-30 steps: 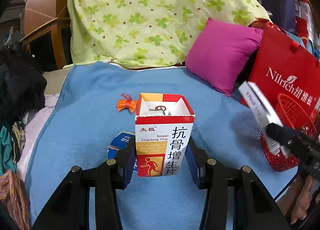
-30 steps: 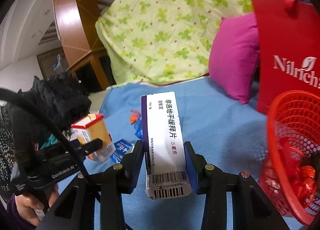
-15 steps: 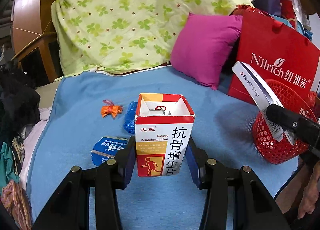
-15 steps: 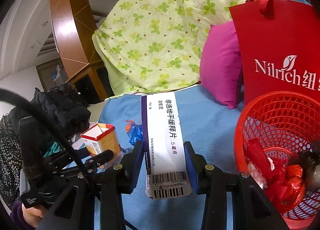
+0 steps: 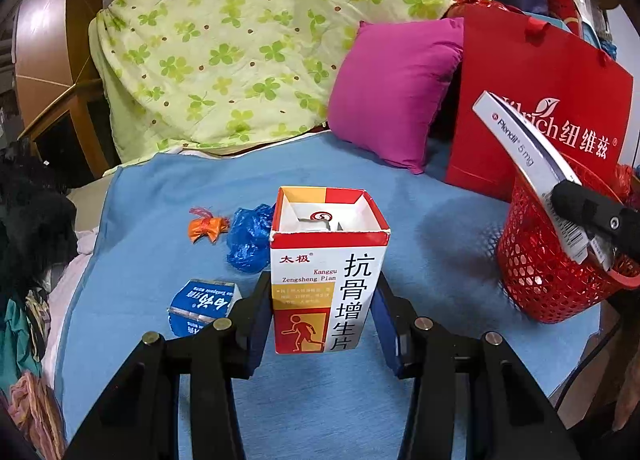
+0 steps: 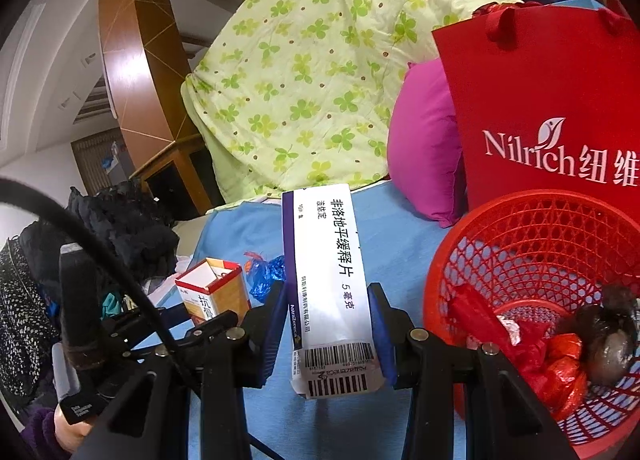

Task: Collect trash
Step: 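Carry the white medicine box into the red basket with the right tool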

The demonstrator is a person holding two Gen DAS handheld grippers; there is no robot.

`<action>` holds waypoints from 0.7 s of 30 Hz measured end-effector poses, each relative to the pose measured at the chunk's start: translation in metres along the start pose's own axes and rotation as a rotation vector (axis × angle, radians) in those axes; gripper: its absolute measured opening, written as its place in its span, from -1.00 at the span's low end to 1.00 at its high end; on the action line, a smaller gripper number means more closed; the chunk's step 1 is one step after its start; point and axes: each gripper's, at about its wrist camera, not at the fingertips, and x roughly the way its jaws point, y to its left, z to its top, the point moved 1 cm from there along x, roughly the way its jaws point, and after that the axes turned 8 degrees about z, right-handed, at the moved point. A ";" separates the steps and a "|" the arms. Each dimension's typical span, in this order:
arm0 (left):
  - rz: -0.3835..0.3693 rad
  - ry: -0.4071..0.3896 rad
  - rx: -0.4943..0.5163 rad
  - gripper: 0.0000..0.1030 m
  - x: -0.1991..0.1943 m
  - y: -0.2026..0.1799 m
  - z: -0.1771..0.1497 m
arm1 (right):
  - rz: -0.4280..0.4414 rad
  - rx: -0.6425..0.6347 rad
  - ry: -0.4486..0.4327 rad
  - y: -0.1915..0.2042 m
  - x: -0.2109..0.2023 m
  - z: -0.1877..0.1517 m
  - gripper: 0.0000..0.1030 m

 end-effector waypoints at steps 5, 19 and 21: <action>-0.005 -0.007 0.015 -0.05 0.000 -0.006 0.001 | 0.000 0.006 -0.014 -0.004 -0.008 0.000 -0.17; -0.022 -0.017 0.041 -0.05 -0.002 -0.022 0.003 | -0.006 0.024 -0.039 -0.013 -0.021 0.003 -0.17; -0.026 -0.016 0.040 -0.05 -0.002 -0.022 0.003 | -0.008 0.025 -0.042 -0.014 -0.021 0.004 -0.17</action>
